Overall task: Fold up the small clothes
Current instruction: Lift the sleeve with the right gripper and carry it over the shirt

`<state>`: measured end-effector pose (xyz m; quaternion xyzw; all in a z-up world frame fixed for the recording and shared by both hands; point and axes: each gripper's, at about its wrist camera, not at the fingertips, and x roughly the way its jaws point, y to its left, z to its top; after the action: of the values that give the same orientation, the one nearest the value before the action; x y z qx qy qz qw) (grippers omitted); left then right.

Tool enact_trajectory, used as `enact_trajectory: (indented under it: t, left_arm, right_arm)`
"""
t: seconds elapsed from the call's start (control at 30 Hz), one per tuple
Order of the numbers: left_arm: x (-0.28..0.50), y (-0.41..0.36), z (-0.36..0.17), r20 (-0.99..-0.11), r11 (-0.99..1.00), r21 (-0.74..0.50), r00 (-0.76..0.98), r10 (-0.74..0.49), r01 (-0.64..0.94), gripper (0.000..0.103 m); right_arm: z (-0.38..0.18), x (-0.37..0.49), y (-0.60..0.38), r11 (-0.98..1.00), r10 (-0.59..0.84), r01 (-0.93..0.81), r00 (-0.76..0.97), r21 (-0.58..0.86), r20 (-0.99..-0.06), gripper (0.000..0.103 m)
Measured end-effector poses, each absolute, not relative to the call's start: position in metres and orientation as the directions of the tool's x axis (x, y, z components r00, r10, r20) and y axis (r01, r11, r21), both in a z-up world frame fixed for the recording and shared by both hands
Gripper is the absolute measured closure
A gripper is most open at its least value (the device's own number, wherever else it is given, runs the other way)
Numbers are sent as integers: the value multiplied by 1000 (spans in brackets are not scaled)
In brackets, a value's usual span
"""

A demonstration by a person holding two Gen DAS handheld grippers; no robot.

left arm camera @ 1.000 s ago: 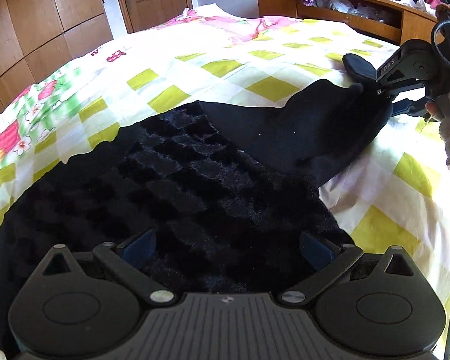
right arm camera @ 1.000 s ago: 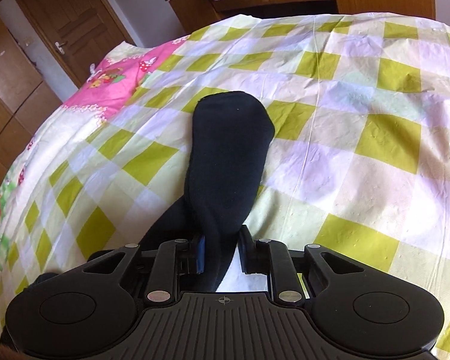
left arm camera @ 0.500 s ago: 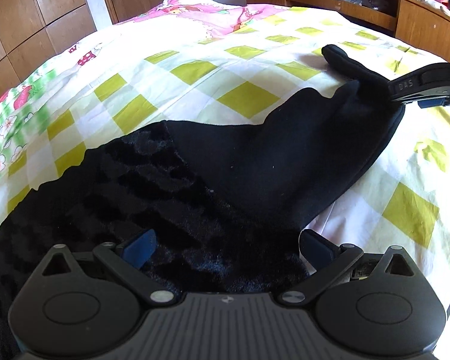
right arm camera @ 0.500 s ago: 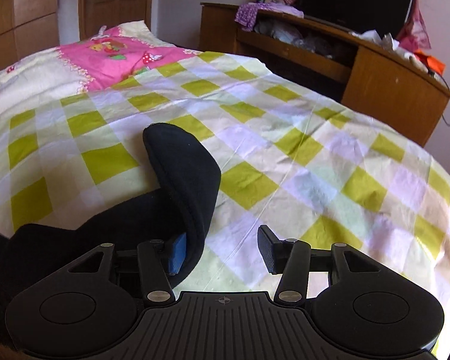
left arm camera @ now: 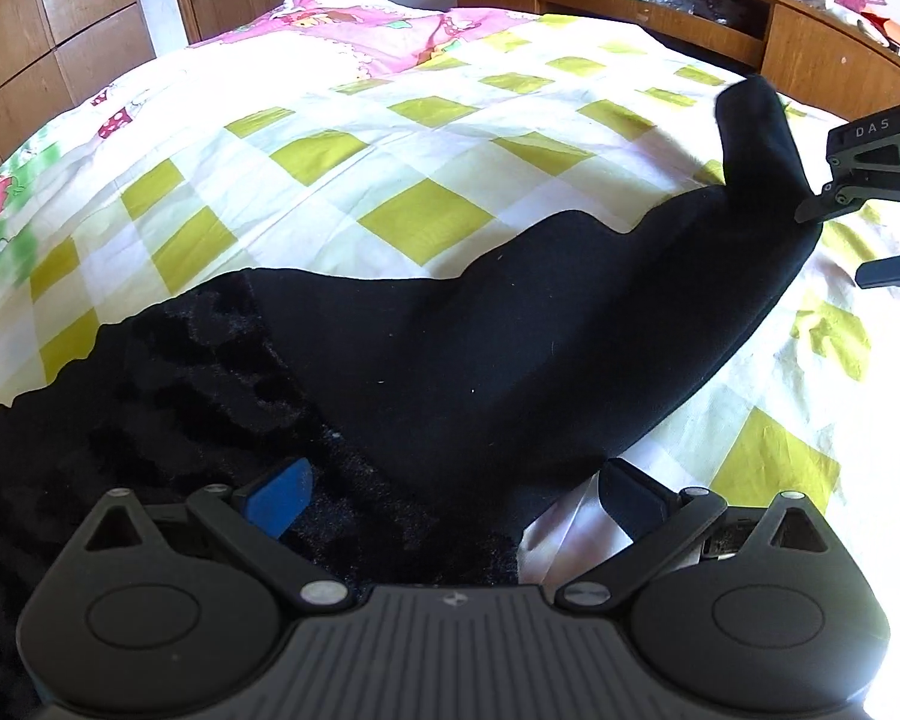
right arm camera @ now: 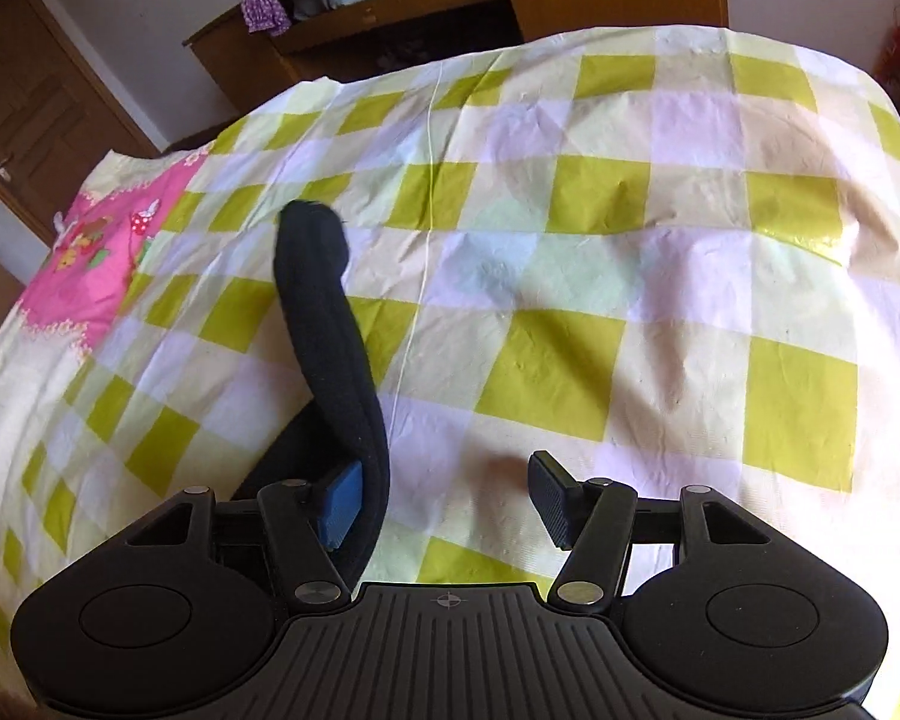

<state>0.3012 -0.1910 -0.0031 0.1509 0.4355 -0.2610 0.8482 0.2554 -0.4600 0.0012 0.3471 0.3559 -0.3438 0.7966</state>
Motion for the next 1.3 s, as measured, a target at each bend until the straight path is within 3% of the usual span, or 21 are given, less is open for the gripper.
enact_trajectory:
  t: [0.13,0.23,0.57,0.63,0.73,0.8,0.87,1.07,1.3]
  left_arm:
    - [303,-191,1,-810,807,52,497,-311,588,0]
    - [309,-193,-1,-818,819,45,492,-298,571,0]
    - [307,-219,2,-806,812,146,543,-234,566,0]
    - [306,-225,1,-811,816,158,545,-214,556,0]
    - [305,-231,3,-808,828,156,551,-207,538,0]
    - [304,-233,4,-798,833,147,561,-220,534,0]
    - [304,-233,5,-792,830,146,566,-228,538,0]
    - [304,-223,7,-781,823,183,587,-210,538,0]
    - [316,-267,-1,-766,836,70,566,-304,544,0]
  right_arm:
    - [8,263,-462,590,-340,752,562,294,-754,44]
    - [0,272,-484,550,-314,776,535,310,-784,43]
    - [-25,243,-524,481,-195,729,631,487,-751,39]
    - [-25,246,-527,508,-157,691,661,513,-734,43]
    - [-27,251,-537,498,-117,652,704,572,-701,62]
    - [-33,253,-542,454,-110,656,713,604,-692,84]
    - [-38,251,-541,391,-81,653,727,649,-682,92]
    - [-20,258,-550,297,-73,613,779,732,-623,96]
    - [4,291,-583,371,-121,620,770,692,-626,96]
